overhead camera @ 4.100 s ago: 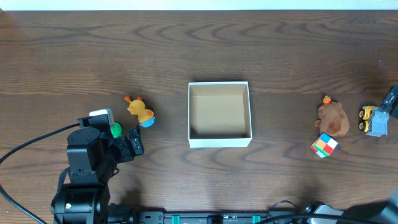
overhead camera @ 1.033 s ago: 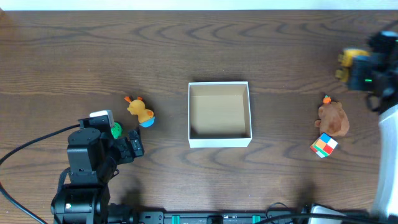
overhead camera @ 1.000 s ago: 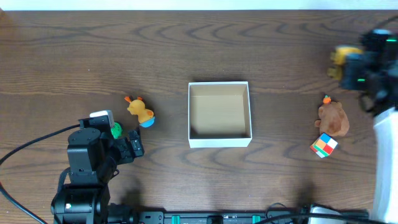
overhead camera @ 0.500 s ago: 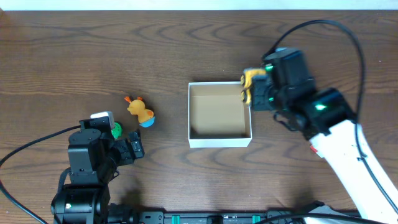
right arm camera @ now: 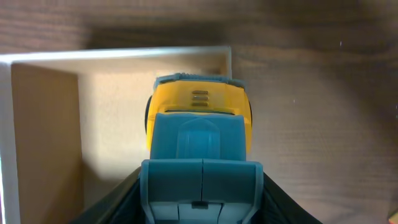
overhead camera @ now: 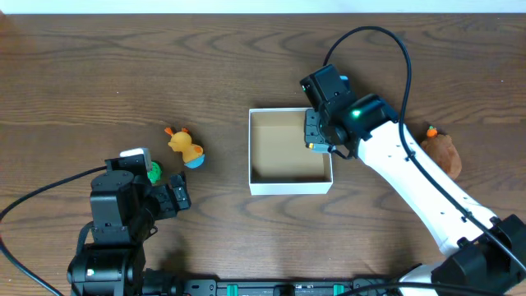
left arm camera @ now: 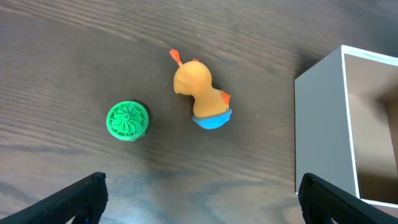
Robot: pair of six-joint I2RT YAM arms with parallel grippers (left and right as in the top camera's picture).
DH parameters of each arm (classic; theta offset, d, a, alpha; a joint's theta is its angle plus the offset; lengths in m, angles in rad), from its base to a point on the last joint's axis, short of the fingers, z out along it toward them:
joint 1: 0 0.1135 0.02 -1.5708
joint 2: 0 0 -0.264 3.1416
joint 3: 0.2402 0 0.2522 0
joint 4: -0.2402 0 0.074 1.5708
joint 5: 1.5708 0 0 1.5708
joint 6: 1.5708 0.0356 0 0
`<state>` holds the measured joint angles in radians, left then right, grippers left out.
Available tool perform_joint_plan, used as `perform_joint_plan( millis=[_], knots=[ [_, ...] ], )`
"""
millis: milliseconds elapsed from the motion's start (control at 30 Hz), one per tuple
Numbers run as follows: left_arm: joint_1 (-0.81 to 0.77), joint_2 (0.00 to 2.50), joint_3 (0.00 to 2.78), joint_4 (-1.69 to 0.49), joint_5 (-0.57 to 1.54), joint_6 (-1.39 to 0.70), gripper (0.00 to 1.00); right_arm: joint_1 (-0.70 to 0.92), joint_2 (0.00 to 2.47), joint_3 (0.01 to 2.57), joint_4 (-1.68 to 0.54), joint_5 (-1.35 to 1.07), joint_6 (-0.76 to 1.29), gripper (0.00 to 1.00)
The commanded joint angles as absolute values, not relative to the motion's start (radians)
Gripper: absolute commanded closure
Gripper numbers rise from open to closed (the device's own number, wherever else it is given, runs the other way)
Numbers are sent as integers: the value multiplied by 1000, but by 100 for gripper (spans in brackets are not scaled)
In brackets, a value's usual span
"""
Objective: Pack container
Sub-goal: 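Carry the truck with the right gripper into the box and release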
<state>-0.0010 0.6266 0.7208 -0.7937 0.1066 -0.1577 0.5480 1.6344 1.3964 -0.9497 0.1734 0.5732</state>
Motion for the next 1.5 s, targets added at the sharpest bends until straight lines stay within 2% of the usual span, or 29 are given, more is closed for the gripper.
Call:
perform_joint_plan(
  millis=[0, 633, 1067, 1200, 1467],
  knots=[
    [1, 628, 746, -804, 120, -163, 2, 556, 1696, 1394, -923, 142, 559, 99],
    [2, 669, 744, -803, 120, -163, 2, 590, 1694, 1435, -841, 147, 390, 99],
    [2, 669, 744, -803, 120, -163, 2, 630, 1694, 1474, -867, 154, 432, 99],
    [2, 669, 744, -804, 120, -163, 2, 630, 1694, 1474, -850, 123, 331, 99],
    [2, 669, 744, -803, 120, -163, 2, 630, 1705, 1462, -893, 123, 397, 99]
  ],
)
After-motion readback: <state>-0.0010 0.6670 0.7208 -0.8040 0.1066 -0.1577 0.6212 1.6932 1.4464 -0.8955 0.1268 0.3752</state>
